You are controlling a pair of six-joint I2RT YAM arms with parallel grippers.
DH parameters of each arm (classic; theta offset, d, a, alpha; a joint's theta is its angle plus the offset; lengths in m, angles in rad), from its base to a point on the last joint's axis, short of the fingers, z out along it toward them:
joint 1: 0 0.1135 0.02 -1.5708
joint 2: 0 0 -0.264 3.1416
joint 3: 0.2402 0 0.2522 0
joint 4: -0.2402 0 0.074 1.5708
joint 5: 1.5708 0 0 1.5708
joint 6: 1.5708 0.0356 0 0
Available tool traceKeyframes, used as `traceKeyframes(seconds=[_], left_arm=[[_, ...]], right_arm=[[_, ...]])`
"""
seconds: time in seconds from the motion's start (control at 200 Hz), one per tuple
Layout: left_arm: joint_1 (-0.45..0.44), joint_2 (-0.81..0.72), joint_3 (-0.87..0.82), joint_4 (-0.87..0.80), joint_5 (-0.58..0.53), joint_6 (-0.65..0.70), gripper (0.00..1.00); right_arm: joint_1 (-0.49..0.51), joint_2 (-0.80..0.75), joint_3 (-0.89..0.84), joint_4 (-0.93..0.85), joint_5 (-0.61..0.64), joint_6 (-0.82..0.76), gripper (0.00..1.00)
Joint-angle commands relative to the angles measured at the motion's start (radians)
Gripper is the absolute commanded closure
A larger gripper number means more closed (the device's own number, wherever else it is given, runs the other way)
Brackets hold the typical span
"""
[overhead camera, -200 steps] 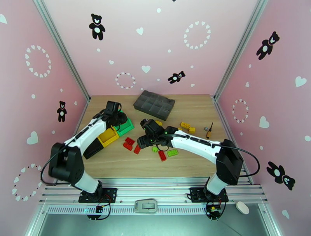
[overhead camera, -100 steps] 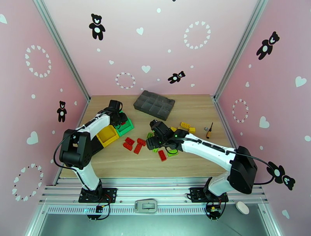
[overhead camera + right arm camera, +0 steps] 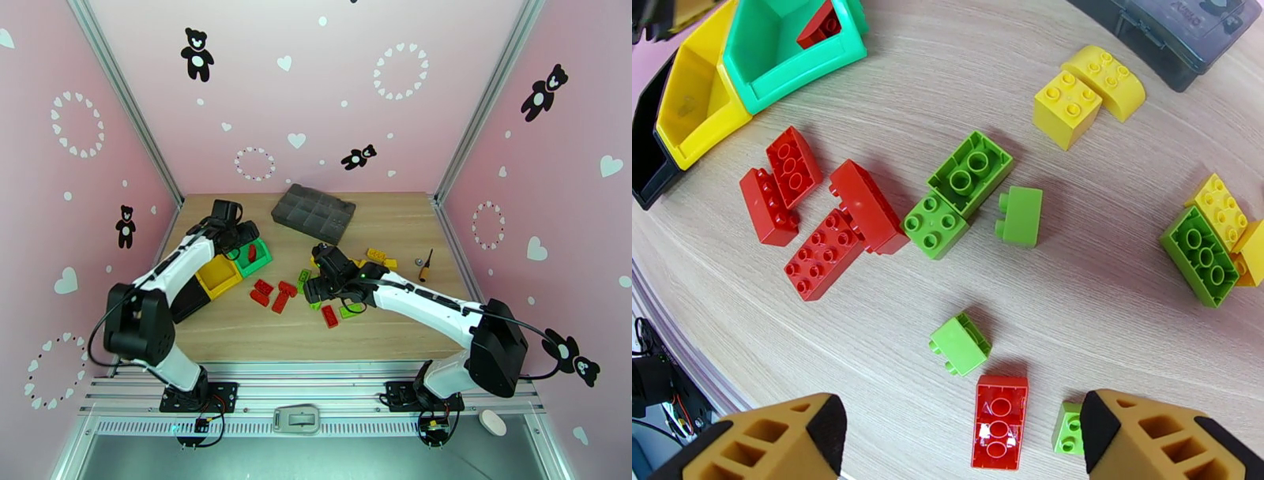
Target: Sort the legos into containers by color
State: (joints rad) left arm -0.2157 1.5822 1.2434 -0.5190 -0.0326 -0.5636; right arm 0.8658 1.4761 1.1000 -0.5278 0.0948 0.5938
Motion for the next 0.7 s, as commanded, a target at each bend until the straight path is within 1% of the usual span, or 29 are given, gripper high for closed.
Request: traceKeyframes(seconds=[0.0,0.105,0.255,0.36,0.44,0.486,0.611,0.696], left_arm=[[-0.049,-0.066,-0.060,-0.058,-0.044,0.033,0.27],[-0.096,-0.124,-0.132,-0.074,-0.075,0.036,0.27],[-0.149,-0.207,-0.271,-0.081,-0.088,0.009,0.28],[-0.179,-0.267,-0.374,-0.069,-0.085,-0.037,0.29],[-0.206,-0.309,-0.421,-0.063,-0.089,-0.074,0.30],[-0.217,-0.330,-0.481,-0.056,-0.089,-0.094,0.30],[-0.251,-0.377,-0.547,-0.051,-0.095,-0.137,0.28],[-0.289,-0.405,-0.574,-0.042,-0.092,-0.170,0.27]], right_arm=[[-0.017,-0.006,-0.013,0.016,-0.011,0.001,0.17],[-0.025,0.011,-0.014,0.019,-0.016,0.001,0.17],[-0.028,0.036,-0.020,0.016,-0.015,0.003,0.18],[-0.028,0.055,-0.040,0.020,-0.020,0.008,0.19],[-0.029,0.070,-0.058,0.016,-0.028,0.017,0.21],[-0.028,0.076,-0.075,0.016,-0.031,0.022,0.21],[-0.027,0.078,-0.126,0.024,-0.049,0.039,0.21],[-0.024,0.079,-0.160,0.028,-0.059,0.050,0.22]])
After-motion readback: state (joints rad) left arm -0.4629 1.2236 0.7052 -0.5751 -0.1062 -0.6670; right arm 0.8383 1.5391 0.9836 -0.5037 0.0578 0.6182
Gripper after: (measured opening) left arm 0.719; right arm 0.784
